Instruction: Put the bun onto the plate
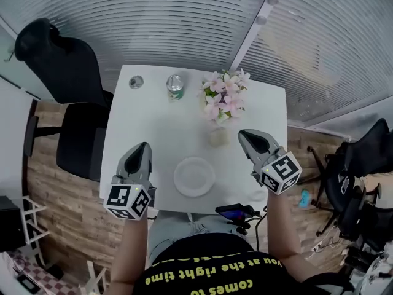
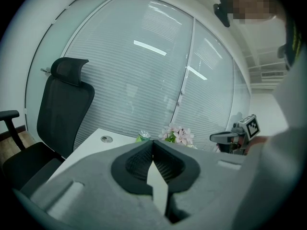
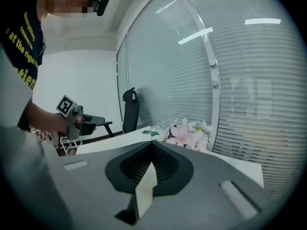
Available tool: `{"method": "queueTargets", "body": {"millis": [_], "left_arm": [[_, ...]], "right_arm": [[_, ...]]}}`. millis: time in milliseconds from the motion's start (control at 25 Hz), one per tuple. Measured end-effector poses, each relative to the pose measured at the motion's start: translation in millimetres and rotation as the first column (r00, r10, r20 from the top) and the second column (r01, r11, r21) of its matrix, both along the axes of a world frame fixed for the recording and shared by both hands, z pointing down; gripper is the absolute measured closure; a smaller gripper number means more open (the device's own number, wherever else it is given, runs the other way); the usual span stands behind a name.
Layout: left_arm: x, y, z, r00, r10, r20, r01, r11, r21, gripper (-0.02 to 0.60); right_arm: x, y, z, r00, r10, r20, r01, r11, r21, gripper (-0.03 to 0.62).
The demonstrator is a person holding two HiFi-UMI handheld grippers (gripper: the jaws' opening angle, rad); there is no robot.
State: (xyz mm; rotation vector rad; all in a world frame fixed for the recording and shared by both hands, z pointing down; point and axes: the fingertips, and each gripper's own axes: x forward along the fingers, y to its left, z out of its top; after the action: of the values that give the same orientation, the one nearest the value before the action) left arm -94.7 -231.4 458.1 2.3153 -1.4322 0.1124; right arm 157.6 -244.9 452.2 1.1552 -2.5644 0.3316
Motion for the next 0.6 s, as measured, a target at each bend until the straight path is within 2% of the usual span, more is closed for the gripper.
{"method": "queueTargets", "body": {"millis": [240, 480, 600], "left_arm": [[-5, 0, 8, 0.999, -0.032, 0.010, 0.032, 0.999, -0.017, 0.581], [-11, -2, 18, 0.998, -0.057, 0.014, 0.058, 0.998, -0.038, 0.581], [-13, -5, 23, 0.998, -0.062, 0.017, 0.063, 0.997, -0.047, 0.581]], "right_arm": [[-7, -9, 27, 0.995, -0.074, -0.070, 0.071, 0.997, -0.043, 0.588], [-26, -9, 68, 0.965, -0.194, -0.177, 0.169, 0.975, -0.145, 0.585], [-38, -10, 89, 0.942, -0.239, -0.236, 0.200, 0.963, -0.178, 0.536]]}}
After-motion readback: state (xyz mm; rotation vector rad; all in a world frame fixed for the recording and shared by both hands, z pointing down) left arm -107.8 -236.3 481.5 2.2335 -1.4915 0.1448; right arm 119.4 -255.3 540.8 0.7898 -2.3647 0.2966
